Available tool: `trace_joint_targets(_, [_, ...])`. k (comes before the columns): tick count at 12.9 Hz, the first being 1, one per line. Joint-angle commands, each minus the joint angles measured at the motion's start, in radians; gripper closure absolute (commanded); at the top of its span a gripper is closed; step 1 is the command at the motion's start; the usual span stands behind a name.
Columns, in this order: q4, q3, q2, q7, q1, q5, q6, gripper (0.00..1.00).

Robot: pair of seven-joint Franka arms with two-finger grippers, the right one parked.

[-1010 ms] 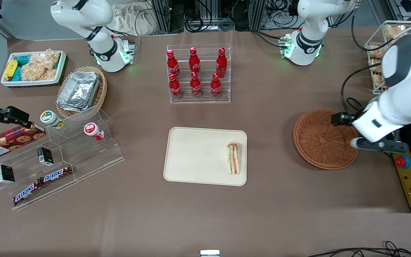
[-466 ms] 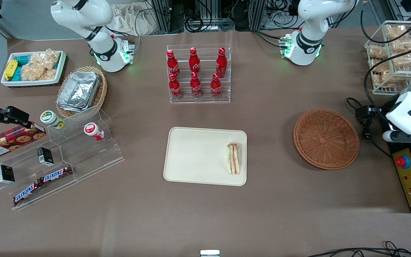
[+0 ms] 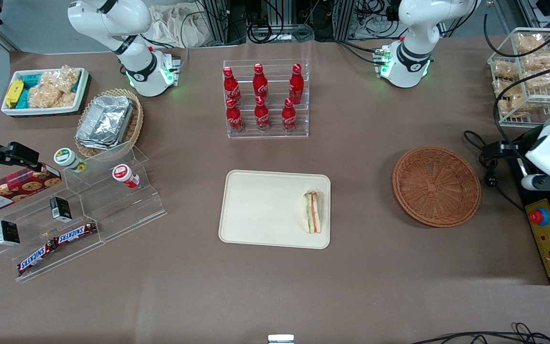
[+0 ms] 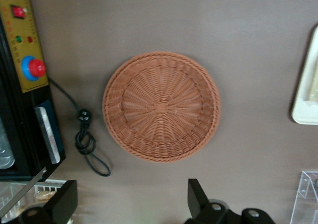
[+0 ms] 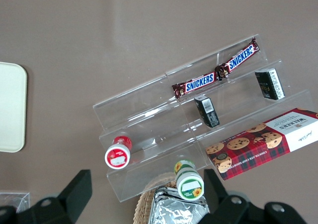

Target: Place sandwich from basket to tray

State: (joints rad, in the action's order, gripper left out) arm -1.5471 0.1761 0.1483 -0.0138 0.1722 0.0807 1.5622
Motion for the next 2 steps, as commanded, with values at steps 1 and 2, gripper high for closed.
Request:
trace_joint_targets(1, [-0.002, -0.2, -0.019, -0.034, -0.172, -0.029, -0.019, 0.01])
trace_joint_targets(2, [-0.002, -0.201, -0.019, -0.034, -0.172, -0.029, -0.019, 0.01])
